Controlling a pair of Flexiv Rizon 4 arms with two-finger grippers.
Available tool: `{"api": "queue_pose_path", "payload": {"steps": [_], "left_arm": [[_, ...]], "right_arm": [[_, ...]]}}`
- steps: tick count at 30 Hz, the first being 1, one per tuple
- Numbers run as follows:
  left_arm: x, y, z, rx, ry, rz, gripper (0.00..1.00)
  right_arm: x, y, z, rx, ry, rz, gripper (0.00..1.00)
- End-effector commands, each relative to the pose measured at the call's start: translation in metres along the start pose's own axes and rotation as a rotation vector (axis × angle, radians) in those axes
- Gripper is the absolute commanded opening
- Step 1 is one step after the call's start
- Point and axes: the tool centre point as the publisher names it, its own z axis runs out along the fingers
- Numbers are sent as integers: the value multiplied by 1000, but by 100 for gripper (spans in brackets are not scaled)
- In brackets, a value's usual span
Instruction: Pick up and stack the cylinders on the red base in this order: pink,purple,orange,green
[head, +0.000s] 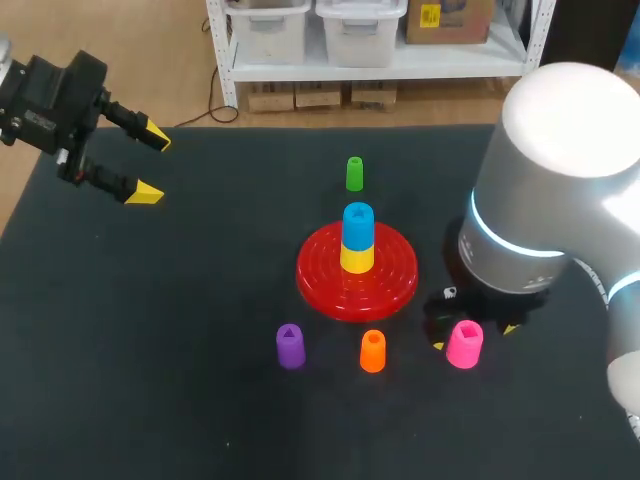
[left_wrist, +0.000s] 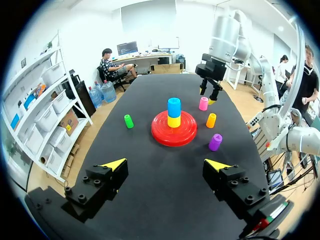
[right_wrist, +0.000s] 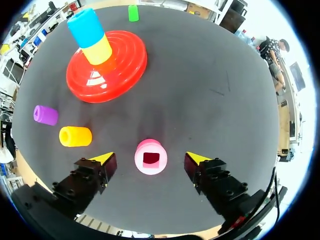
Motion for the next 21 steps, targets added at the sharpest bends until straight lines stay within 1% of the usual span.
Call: {"api": "queue_pose_path", "payload": {"steps": [1,5,10,14,15,16,17,19,20,21], "left_arm": [[2,-1,0,-3,-4,3,100],[2,-1,0,-3,-4,3,100],[2,-1,0,-3,-4,3,100],[2,-1,0,-3,-4,3,100],[2,-1,0,-3,-4,3,100],[2,-1,0,-3,-4,3,100],[2,-1,0,-3,-4,3,100],[2,-1,0,-3,-4,3,100],[2,-1,0,-3,-4,3,100],[2,-1,0,-3,-4,3,100]], "right_arm": [[1,0,2,-5,-1,5,80],[2,0,3,-15,14,12,78],[4,-1,7,-13,29,23,80],[3,-3,7,-13,33,34,74],[3,-3,7,-14,33,35,64],[3,-3,7,-14,33,36,51],[2,-2,7,-15,32,36,47],[1,-2,7,-16,32,39,29],[1,-2,7,-18,36,41,9],[0,-2,6,-19,36,43,0]]}}
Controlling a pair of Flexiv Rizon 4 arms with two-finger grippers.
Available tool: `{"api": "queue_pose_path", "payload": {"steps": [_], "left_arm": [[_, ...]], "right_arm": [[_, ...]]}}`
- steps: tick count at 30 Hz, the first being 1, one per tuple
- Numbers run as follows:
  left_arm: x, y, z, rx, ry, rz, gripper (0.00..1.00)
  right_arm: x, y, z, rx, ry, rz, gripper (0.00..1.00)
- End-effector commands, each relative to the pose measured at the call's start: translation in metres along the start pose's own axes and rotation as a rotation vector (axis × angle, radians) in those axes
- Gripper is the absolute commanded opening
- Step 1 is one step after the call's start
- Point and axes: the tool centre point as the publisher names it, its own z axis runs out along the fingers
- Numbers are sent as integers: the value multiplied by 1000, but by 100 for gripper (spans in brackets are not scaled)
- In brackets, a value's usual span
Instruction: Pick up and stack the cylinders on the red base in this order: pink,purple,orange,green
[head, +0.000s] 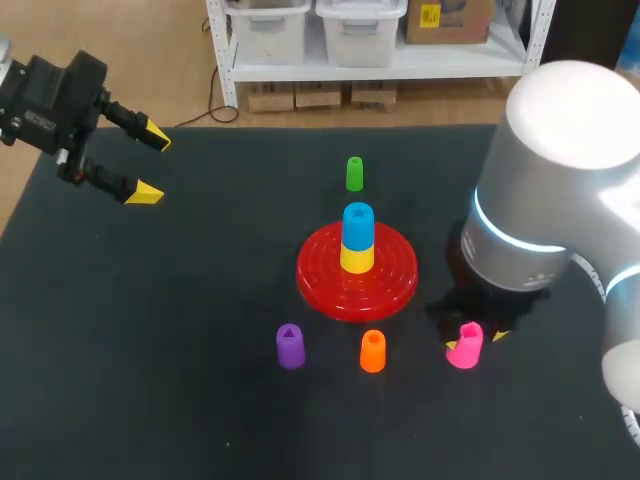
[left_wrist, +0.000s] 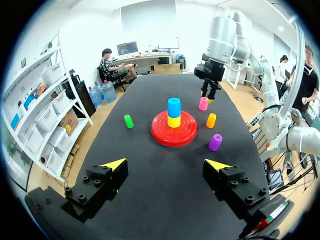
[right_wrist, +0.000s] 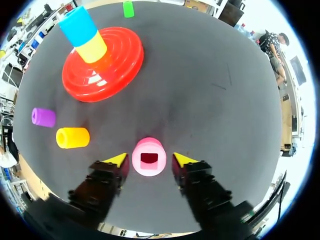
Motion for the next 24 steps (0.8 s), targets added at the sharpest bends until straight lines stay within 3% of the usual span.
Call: {"api": "queue_pose_path", "payload": {"steps": [1,7,11,19,24], "left_arm": [[2,-1,0,-3,-4,3,100],[2,-1,0,-3,-4,3,100],[2,-1,0,-3,-4,3,100],[2,-1,0,-3,-4,3,100],[2,-1,0,-3,-4,3,100]], "right_arm": [[-2,2,-4,-2,4,4,0],[-8,0,-36,25,10,21,0],[-26,1,-69,22,-10,44,0],[-104,27,-124,2,-57,15,0],[-156,52,-129,-4,-55,-37,0]]}}
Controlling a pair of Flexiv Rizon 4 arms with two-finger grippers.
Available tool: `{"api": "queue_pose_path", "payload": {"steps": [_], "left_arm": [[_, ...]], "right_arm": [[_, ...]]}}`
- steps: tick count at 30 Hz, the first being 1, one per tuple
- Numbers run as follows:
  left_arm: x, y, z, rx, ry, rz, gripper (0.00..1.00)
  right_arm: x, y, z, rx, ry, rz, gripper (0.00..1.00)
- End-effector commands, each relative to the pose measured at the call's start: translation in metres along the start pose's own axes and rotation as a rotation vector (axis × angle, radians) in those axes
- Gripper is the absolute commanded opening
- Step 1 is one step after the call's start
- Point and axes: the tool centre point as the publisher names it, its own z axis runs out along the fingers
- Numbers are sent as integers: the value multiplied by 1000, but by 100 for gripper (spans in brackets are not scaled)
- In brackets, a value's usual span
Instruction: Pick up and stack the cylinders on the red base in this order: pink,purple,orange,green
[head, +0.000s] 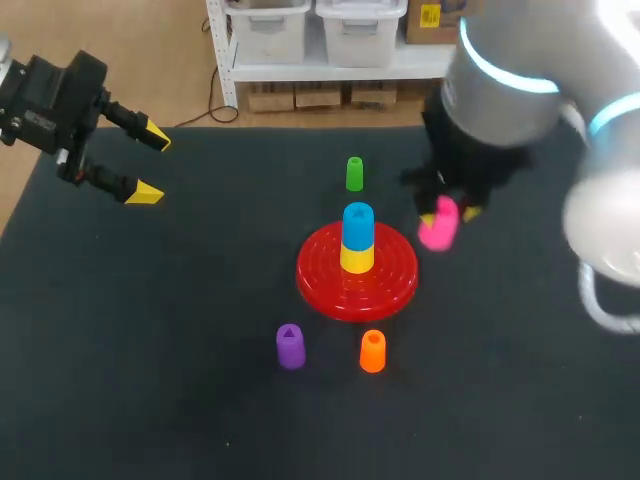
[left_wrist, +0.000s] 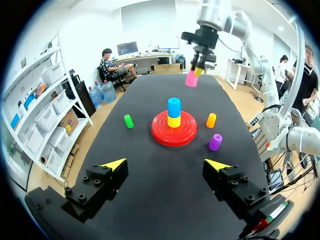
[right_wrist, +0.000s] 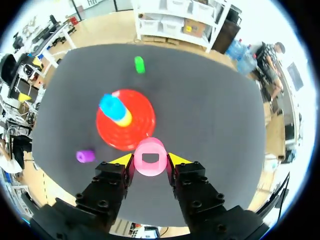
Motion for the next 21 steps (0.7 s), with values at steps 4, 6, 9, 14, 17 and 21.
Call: {"api": "queue_pose_path", "payload": {"steps": [4,6,9,14,17,21], "left_arm": [[2,-1,0,-3,-4,3,100],[2,-1,0,-3,-4,3,100],[2,-1,0,-3,-4,3,100],[2,-1,0,-3,-4,3,100],[2,-1,0,-3,-4,3,100],[2,-1,0,-3,-4,3,100]], "right_arm": [[-76,41,16,9,113,-70,0],[-84,49,19,12,123,-97,0],[-91,58,21,3,127,-127,0],[-98,62,26,1,143,-149,0],[-95,60,31,9,163,-159,0],[-88,56,33,2,173,-162,0]]}}
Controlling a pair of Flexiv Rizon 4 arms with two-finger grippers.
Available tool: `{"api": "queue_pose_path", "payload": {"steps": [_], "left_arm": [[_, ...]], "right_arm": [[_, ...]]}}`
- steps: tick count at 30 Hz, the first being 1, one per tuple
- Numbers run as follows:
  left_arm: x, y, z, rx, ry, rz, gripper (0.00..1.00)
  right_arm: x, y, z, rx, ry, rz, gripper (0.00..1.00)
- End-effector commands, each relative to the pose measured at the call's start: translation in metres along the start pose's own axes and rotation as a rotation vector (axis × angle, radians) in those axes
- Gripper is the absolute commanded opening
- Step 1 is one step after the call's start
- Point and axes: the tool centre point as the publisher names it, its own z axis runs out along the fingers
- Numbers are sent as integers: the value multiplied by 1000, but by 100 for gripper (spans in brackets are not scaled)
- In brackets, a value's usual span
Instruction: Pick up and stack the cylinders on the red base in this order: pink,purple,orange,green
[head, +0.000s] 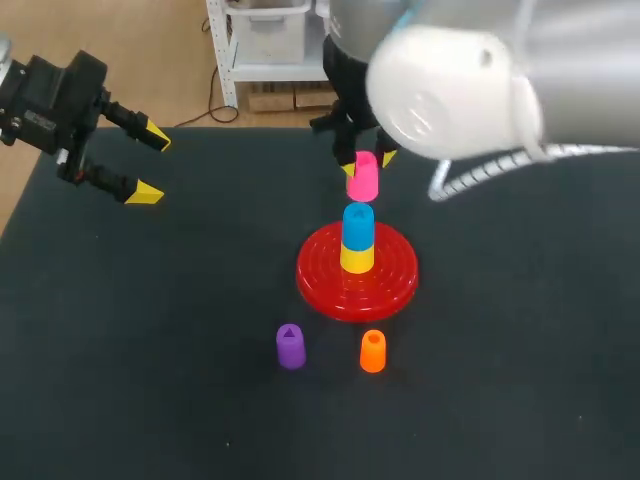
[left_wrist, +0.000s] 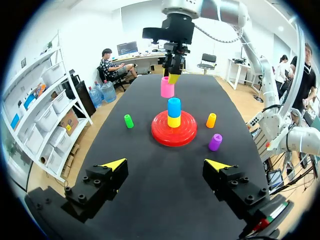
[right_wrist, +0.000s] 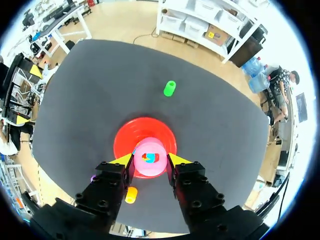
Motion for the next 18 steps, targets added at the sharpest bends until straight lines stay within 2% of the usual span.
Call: {"api": "queue_pose_path", "payload": {"steps": [1,8,18], "left_arm": [[2,-1,0,-3,-4,3,100],[2,-1,0,-3,-4,3,100],[2,-1,0,-3,-4,3,100]], "right_arm": [[2,-3,2,-8,47,-3,0],[13,-2,15,-14,70,-6,0],[15,9,15,-28,60,-27,0]]}}
